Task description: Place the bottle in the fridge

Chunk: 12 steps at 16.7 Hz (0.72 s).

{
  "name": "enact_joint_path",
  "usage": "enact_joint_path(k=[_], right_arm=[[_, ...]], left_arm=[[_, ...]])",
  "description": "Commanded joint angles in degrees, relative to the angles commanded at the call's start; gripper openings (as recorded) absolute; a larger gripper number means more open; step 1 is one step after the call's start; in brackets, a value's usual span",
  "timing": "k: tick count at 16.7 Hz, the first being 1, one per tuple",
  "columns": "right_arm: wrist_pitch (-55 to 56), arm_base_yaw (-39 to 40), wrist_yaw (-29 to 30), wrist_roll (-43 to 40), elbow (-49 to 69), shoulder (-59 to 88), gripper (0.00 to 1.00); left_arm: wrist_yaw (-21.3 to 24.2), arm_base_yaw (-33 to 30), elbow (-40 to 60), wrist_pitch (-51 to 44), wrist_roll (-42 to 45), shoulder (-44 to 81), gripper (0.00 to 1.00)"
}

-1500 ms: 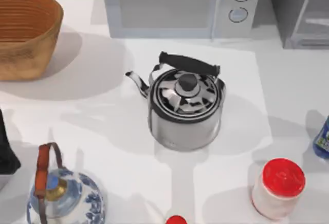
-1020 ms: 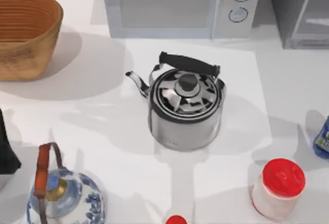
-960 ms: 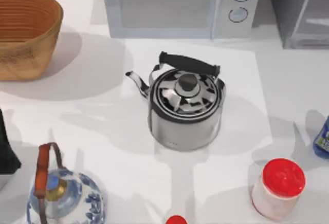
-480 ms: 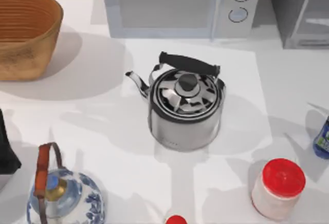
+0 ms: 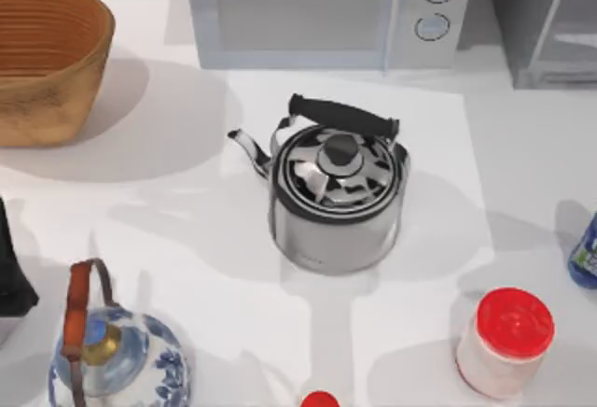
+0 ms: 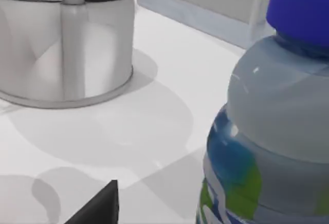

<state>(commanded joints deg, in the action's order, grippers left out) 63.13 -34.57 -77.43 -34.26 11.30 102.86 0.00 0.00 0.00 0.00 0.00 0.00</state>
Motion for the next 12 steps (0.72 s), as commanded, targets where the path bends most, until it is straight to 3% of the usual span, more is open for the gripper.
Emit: enact_joint_path(k=[12], right_arm=[[0.88, -2.33, -1.07, 2.01, 0.75, 5.54, 1.00]], left_arm=[[0.00, 0.00, 0.00, 0.00, 0.00, 0.00, 1.00]])
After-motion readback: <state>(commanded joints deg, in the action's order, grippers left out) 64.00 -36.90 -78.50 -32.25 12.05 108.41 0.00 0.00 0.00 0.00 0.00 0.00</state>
